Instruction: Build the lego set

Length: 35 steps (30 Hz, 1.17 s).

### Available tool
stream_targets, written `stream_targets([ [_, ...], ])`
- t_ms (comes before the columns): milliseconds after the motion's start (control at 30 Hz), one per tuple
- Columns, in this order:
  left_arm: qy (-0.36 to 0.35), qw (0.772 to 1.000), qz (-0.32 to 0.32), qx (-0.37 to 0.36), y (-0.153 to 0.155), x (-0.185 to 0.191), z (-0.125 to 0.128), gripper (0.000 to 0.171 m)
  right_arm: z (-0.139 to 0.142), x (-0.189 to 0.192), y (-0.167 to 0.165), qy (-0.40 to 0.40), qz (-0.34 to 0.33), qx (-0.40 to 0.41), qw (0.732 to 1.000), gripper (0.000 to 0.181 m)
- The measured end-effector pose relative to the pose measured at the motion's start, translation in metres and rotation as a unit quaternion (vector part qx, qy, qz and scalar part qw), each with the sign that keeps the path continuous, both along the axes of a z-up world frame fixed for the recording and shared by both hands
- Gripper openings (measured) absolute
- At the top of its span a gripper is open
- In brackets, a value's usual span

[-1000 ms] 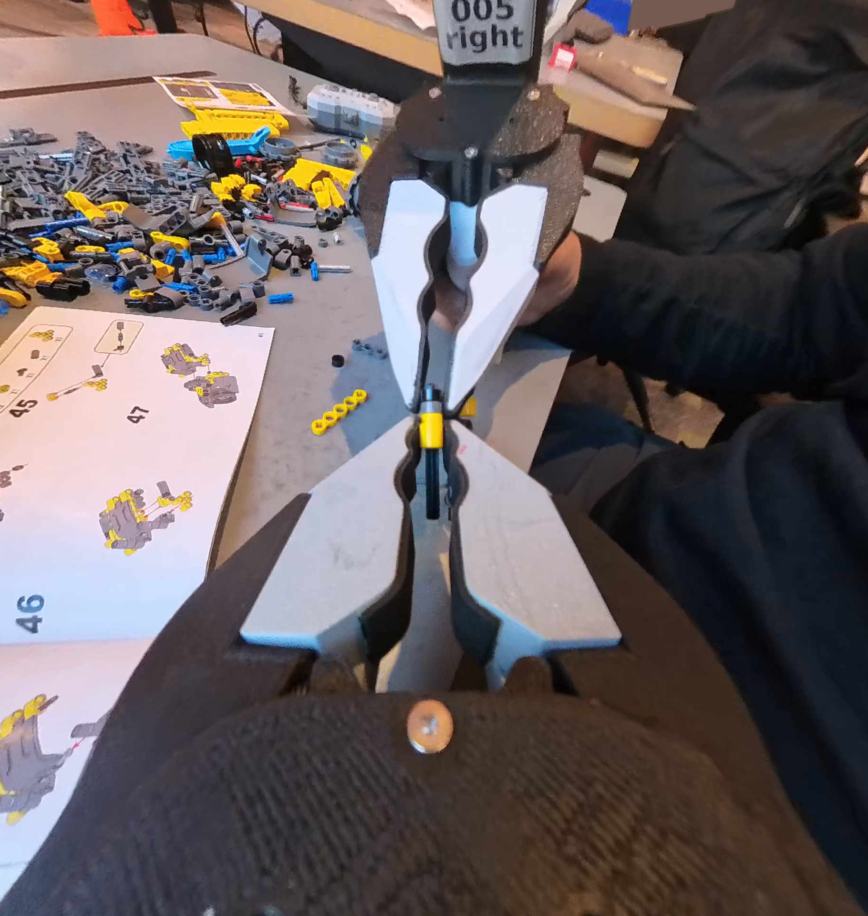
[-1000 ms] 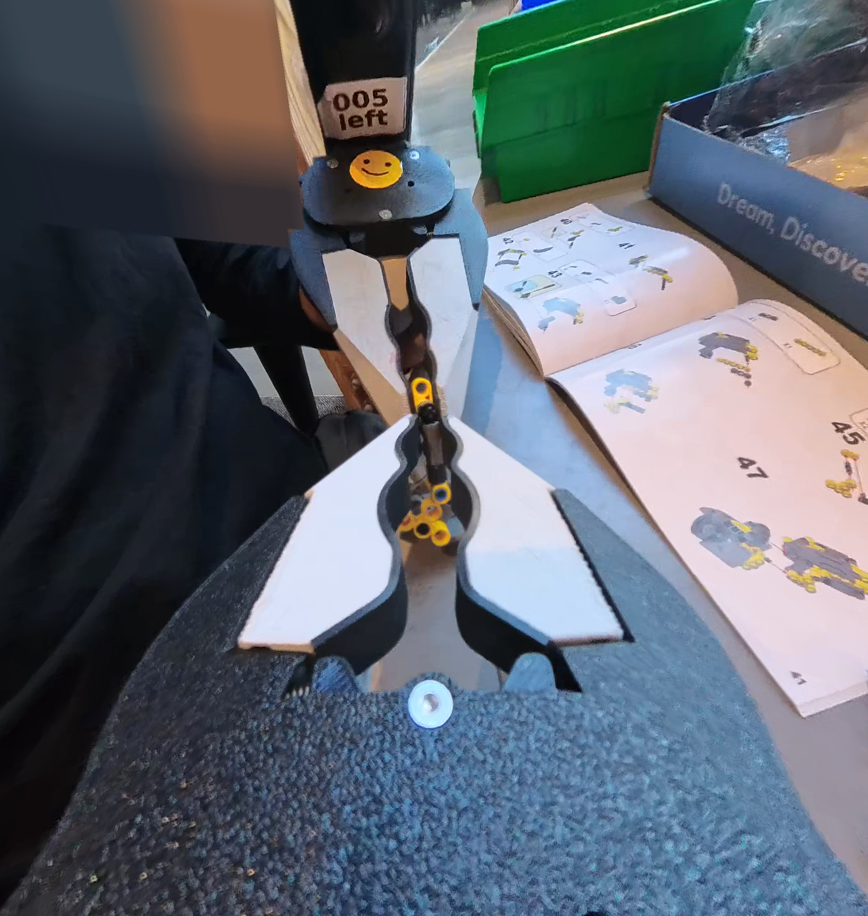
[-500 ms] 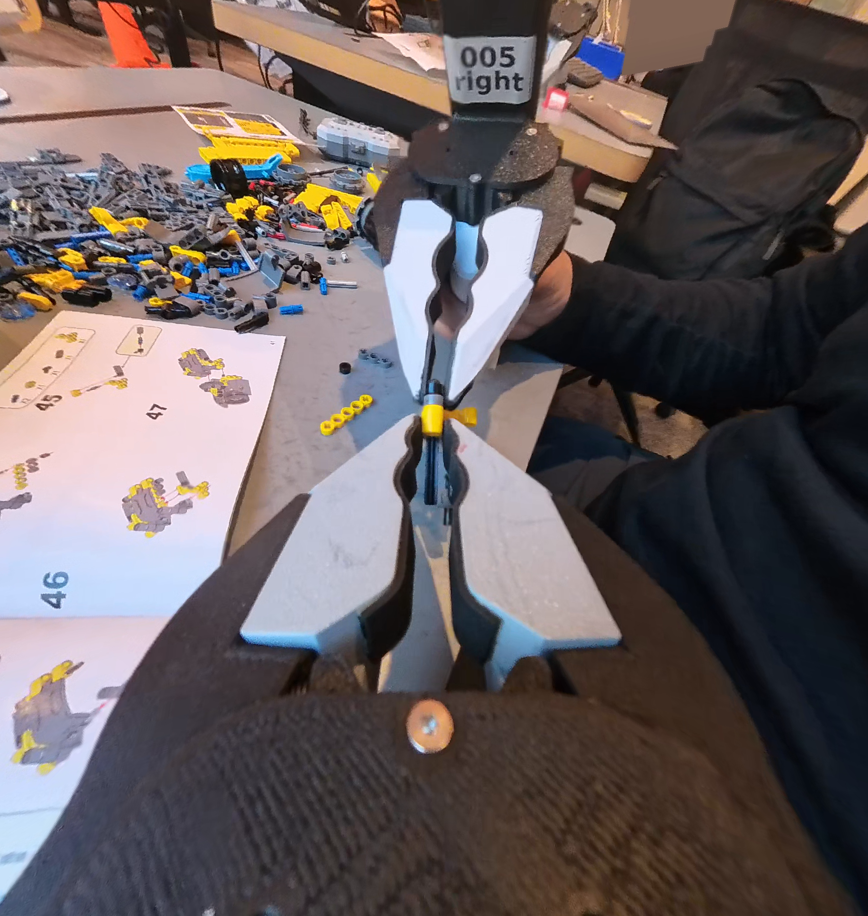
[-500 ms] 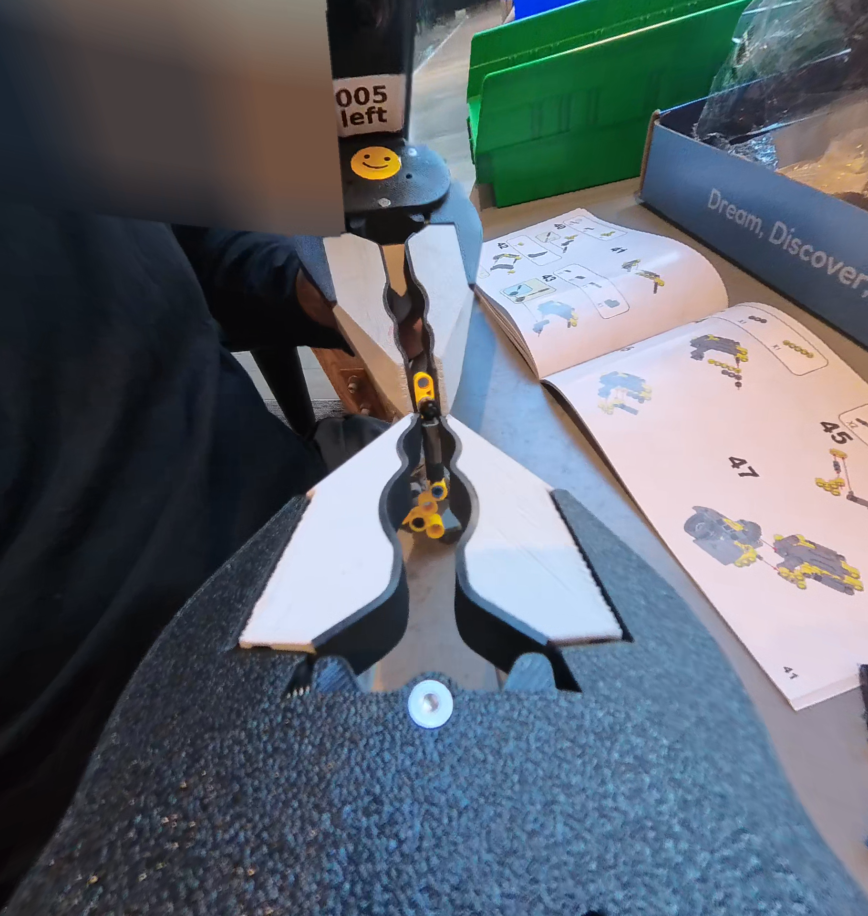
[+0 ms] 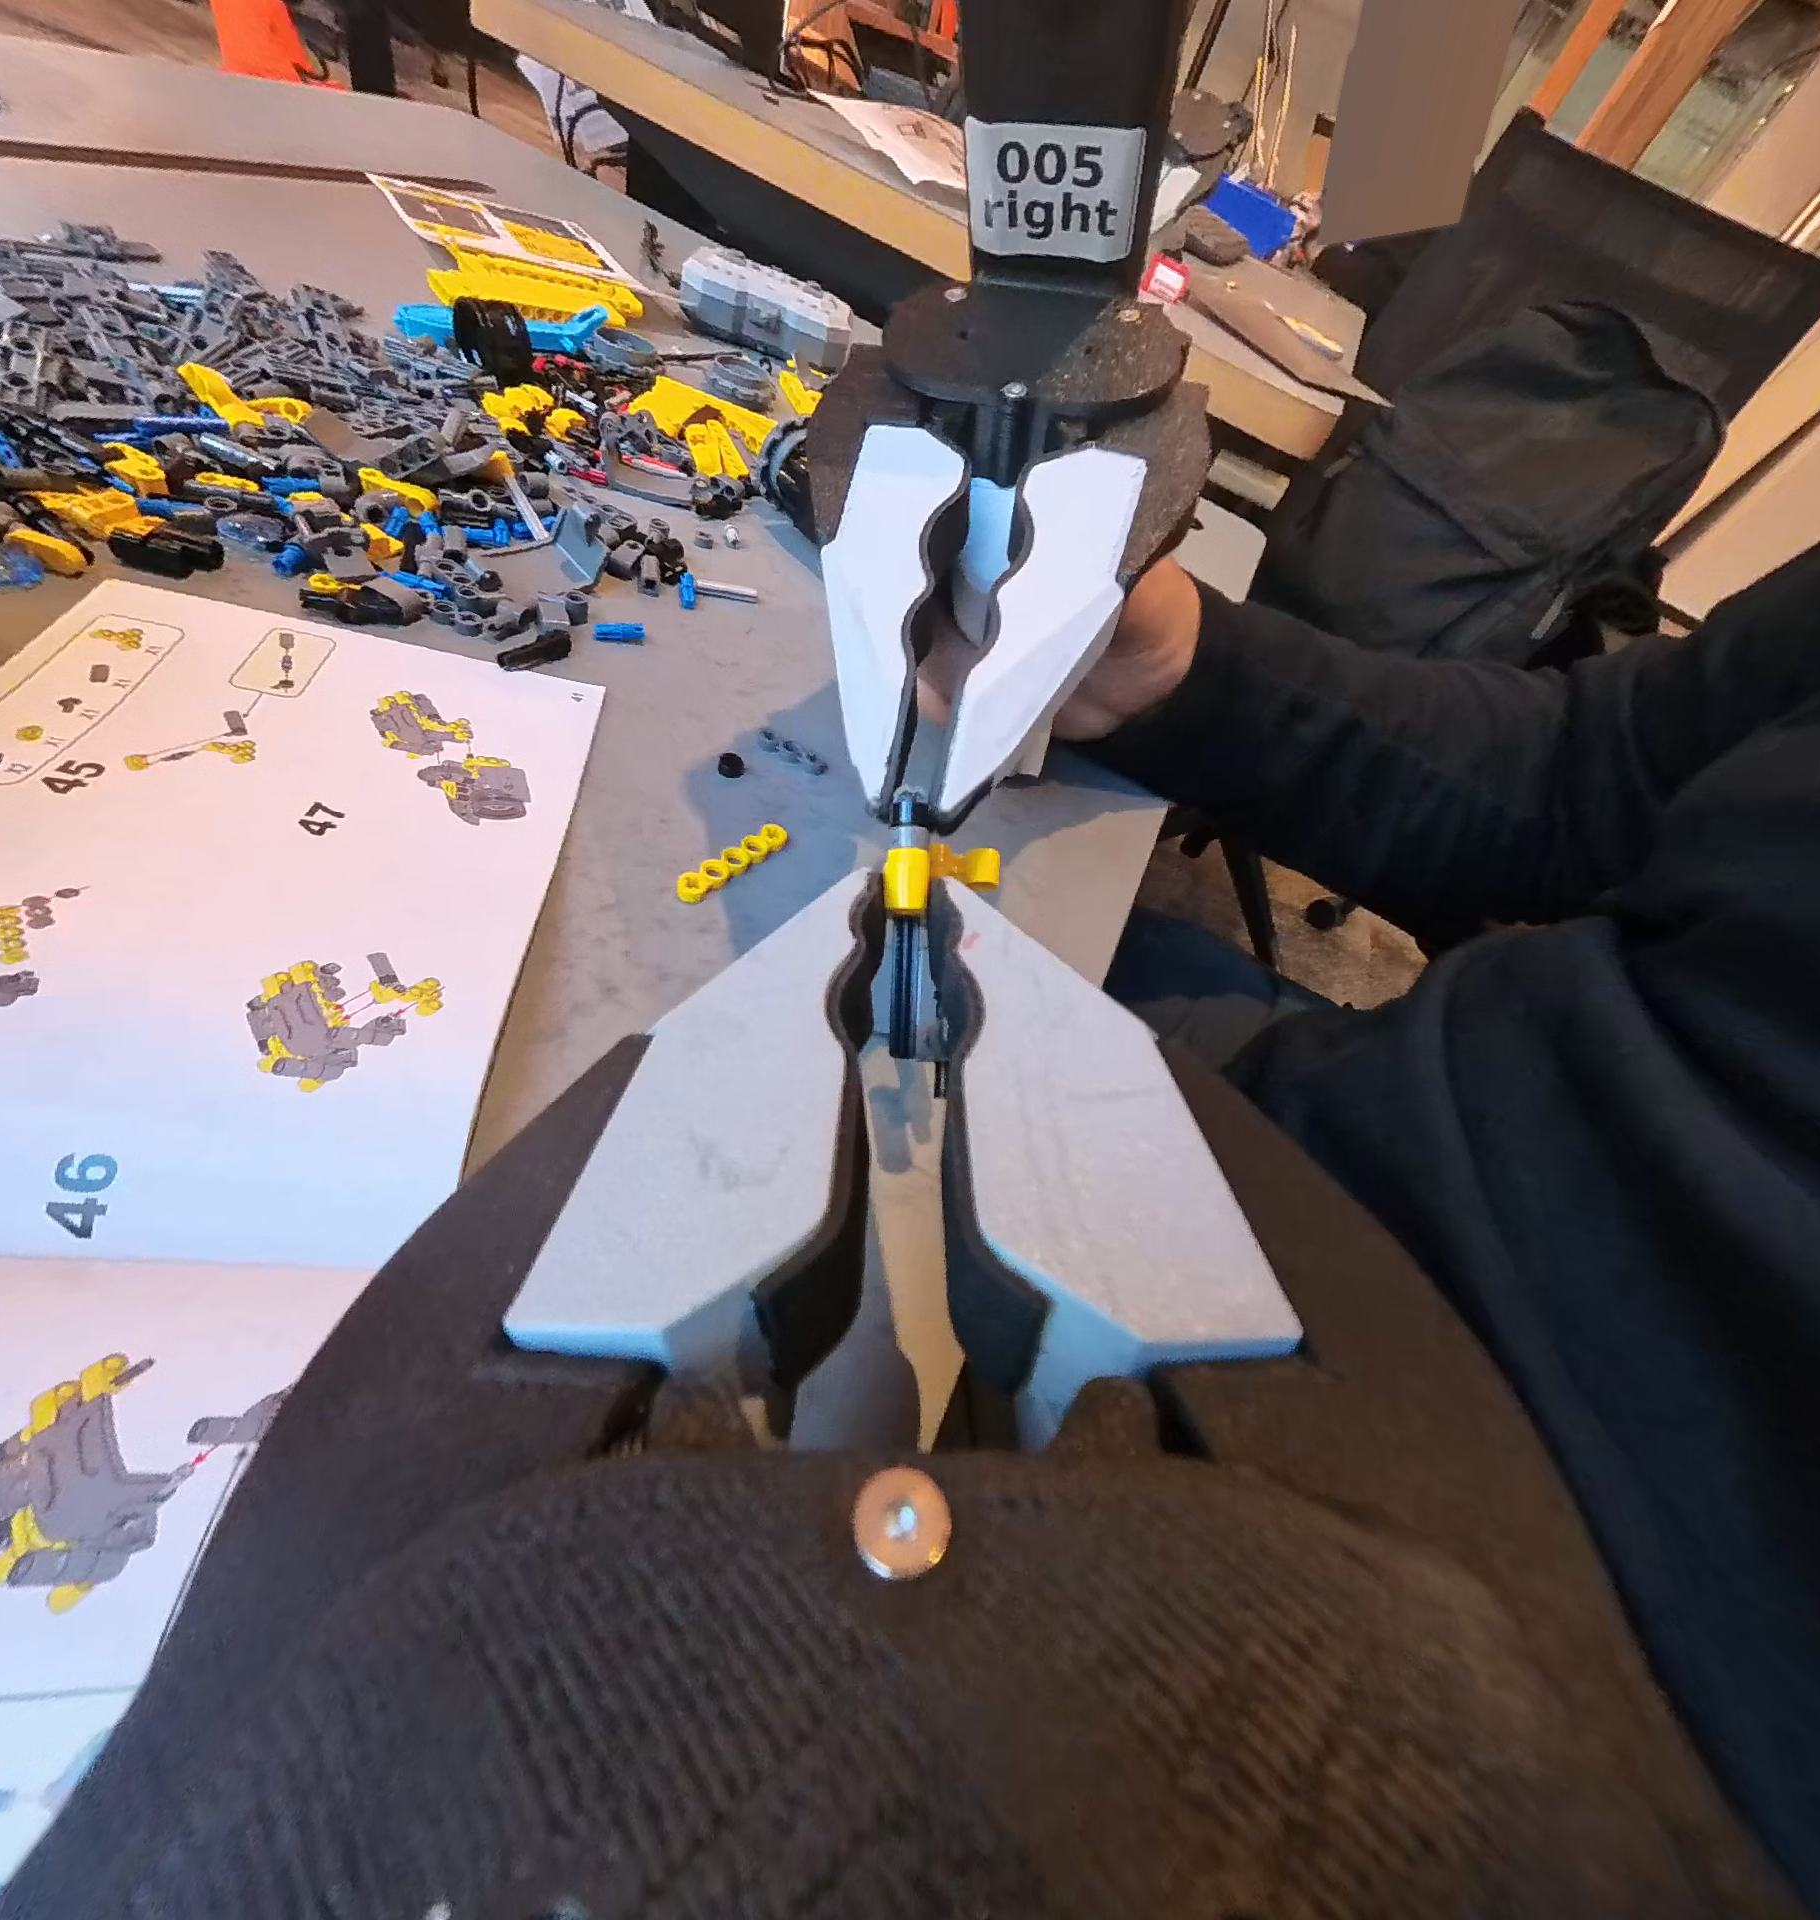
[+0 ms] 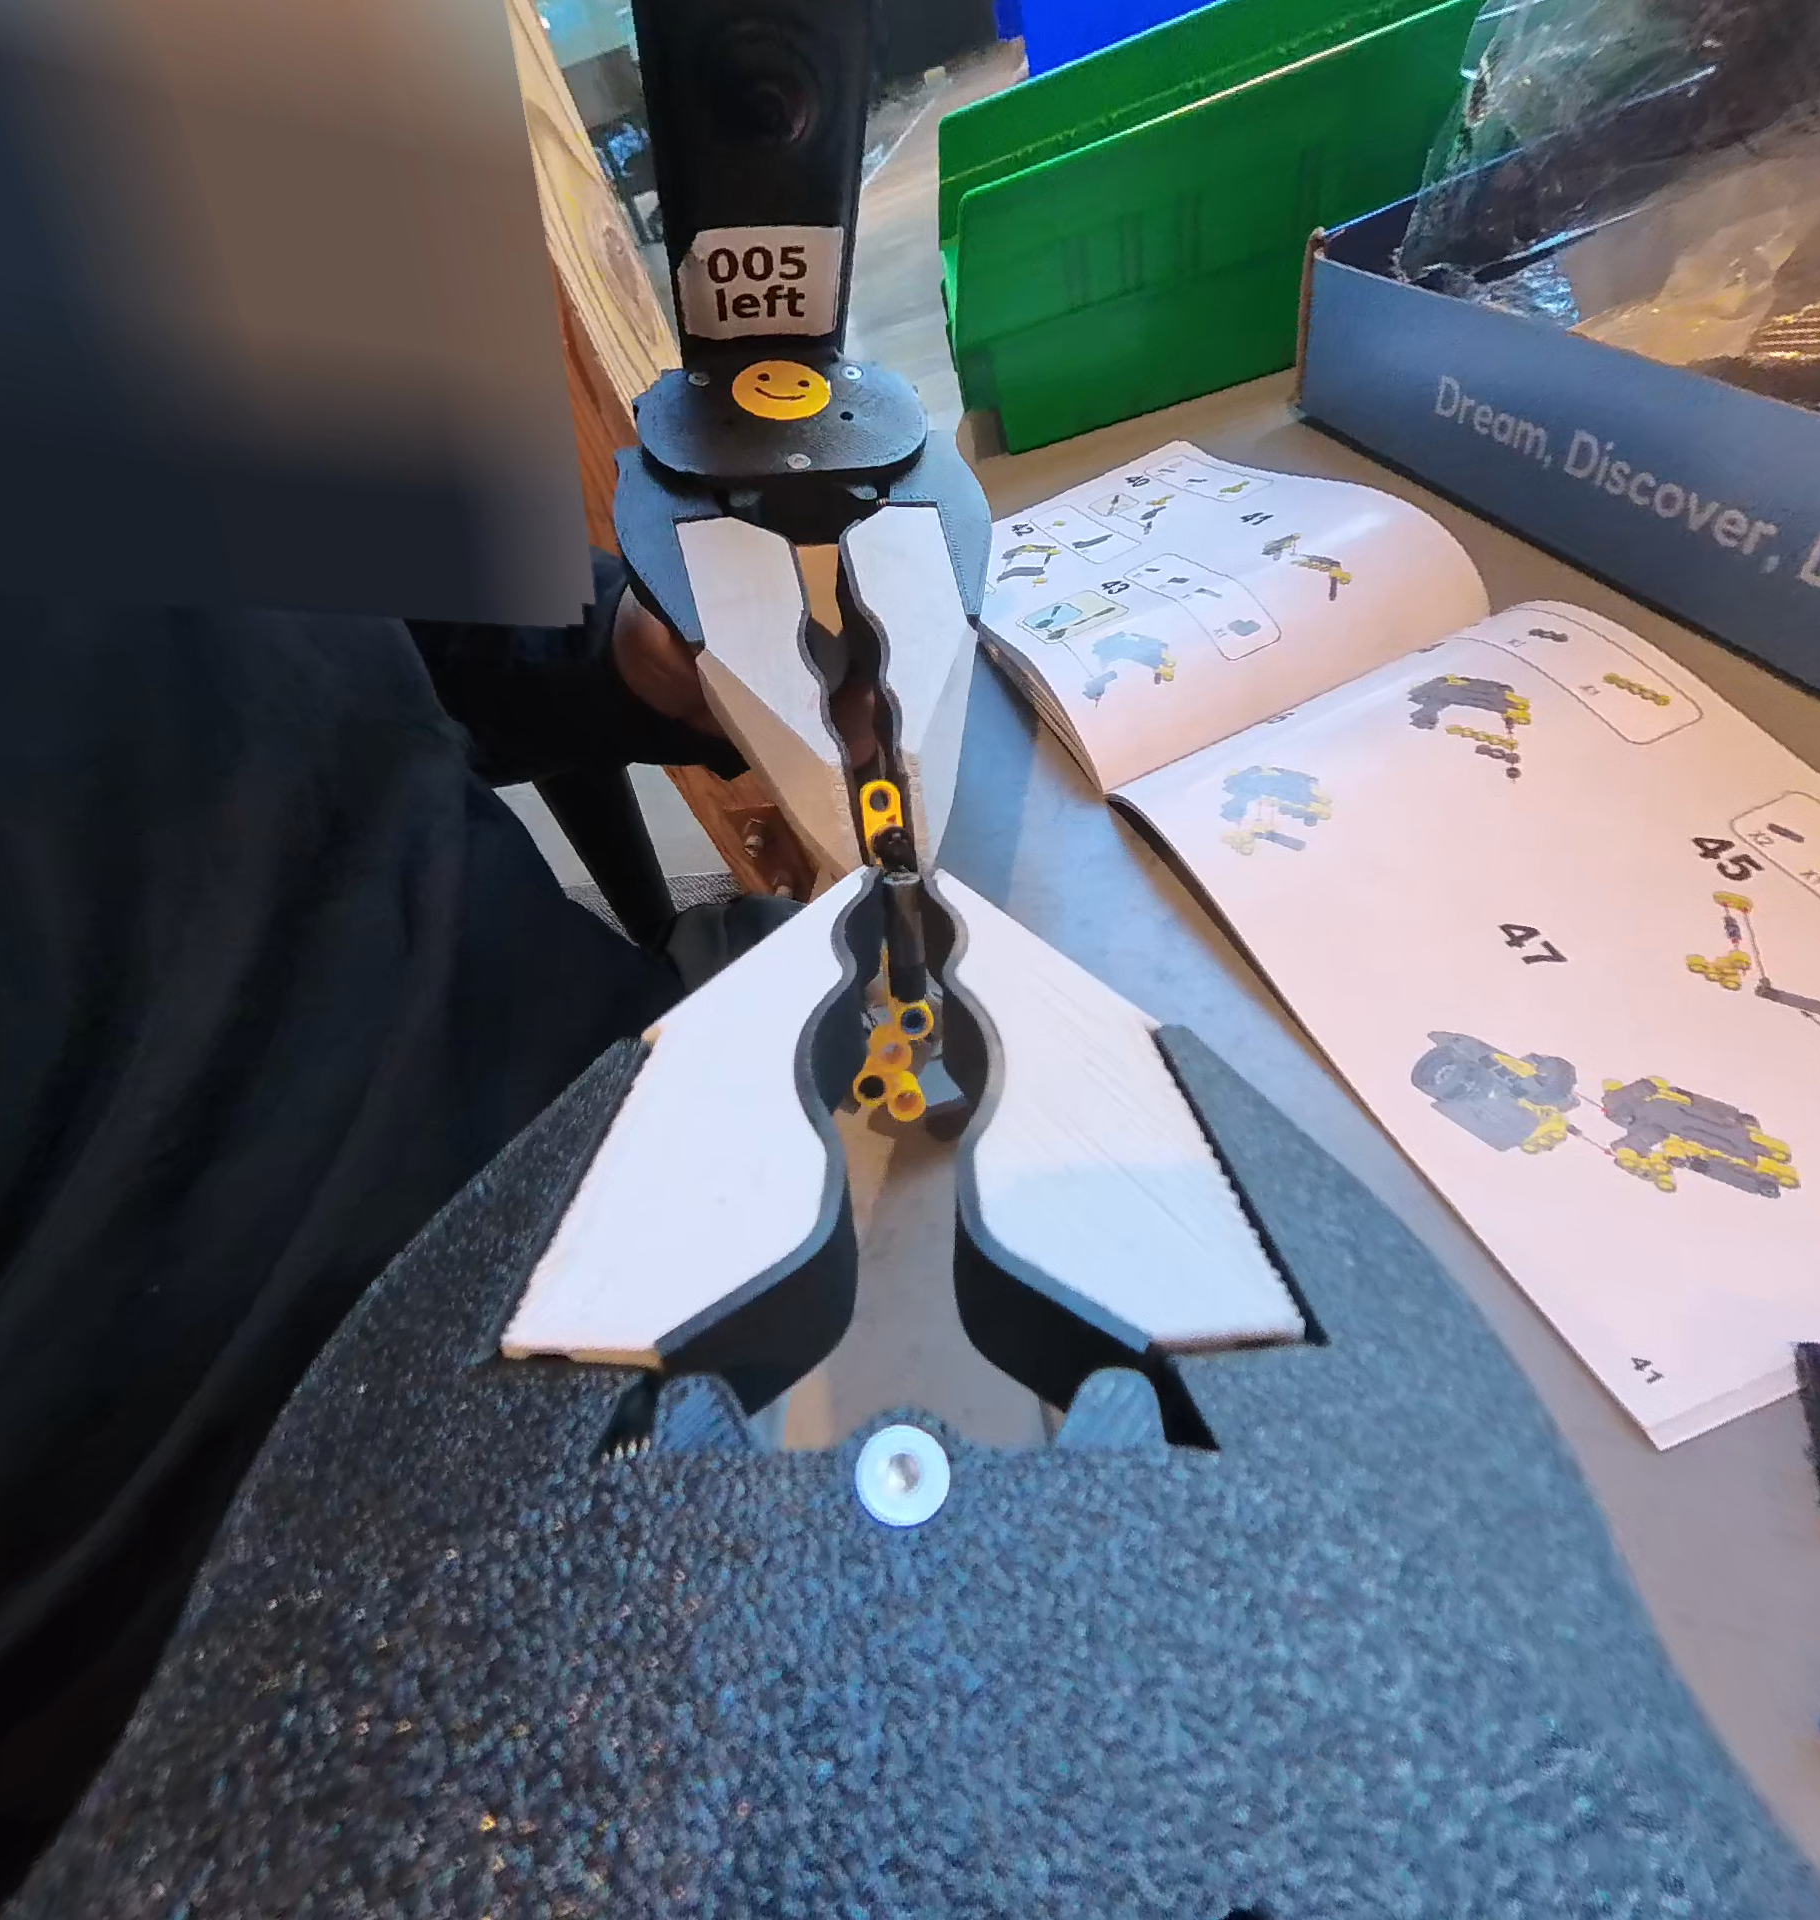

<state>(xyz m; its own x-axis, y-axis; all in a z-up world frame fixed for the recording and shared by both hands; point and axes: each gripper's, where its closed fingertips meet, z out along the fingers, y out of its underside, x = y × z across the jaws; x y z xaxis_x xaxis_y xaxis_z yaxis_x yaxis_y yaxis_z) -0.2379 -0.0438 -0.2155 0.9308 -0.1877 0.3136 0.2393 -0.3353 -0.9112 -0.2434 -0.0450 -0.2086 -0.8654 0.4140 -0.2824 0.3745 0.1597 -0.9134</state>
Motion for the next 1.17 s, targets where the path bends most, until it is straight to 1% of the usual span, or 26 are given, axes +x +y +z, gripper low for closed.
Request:
stream_targets([
  [200,0.002,1.000,0.004,-0.001,0.0001,-0.0007,-0.0009,0.007,-0.0007,-0.0008,0.0010,-0.005,-0.002,0.000,1.000,0.005],
  [733,-0.027,1.000,0.011,-0.008,0.0014,-0.0043,-0.0026,0.006,-0.0016,-0.0044,0.0026,-0.029,-0.006,-0.011,0.999,0.005],
  [867,-0.020,1.000,0.015,-0.006,0.0020,-0.0037,-0.0025,0.006,-0.0016,-0.0038,0.0023,-0.027,-0.005,-0.010,1.000,0.005],
  [967,-0.013,0.999,0.036,0.008,0.0031,-0.0030,0.0017,0.006,0.0005,-0.0025,0.0024,-0.023,-0.002,-0.016,1.000,0.005],
  [1167,0.040,0.997,0.058,0.029,0.0026,0.0026,0.0067,0.006,0.0053,0.0033,0.0013,-0.007,0.013,-0.024,1.000,0.005],
])
